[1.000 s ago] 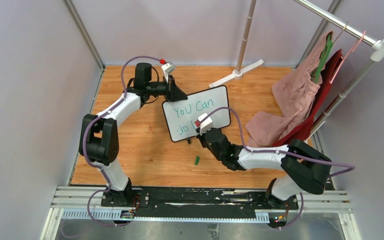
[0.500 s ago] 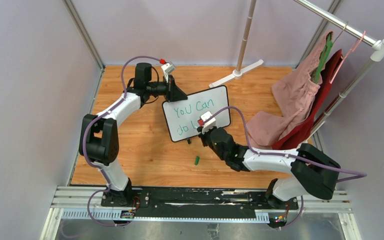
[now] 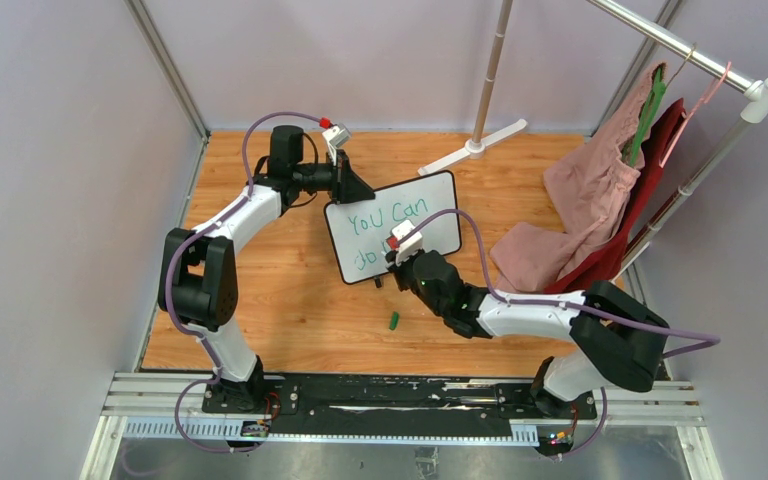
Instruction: Write a sentence on the whiteboard
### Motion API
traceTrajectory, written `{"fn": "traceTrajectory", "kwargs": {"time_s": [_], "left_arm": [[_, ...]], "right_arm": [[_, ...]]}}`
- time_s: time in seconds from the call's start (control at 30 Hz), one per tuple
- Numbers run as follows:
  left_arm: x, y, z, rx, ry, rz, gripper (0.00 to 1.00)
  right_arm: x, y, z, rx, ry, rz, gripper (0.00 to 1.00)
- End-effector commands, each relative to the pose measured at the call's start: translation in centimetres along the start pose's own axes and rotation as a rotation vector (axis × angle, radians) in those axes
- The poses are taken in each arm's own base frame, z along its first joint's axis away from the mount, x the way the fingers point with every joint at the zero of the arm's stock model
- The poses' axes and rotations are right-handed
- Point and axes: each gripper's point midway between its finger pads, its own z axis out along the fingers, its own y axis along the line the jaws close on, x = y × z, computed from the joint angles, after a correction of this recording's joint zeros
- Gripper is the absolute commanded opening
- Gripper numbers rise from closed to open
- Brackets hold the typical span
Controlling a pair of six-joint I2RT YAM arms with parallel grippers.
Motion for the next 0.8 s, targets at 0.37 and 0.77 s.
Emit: {"fn": "traceTrajectory", "kwargs": {"time_s": [0.37, 0.77], "left_arm": [[2.5, 0.1, 0.7, -0.022, 0.053, -0.052, 0.0], [2.5, -0.1, 0.8, -0.019, 0.055, -0.051, 0.0]], "right_arm": [[-0.2, -0.6, 0.9, 0.036, -0.003, 0.01, 0.0], [0.3, -1.7, 1.3, 0.069, 0.011, 0.028, 0.0]]}}
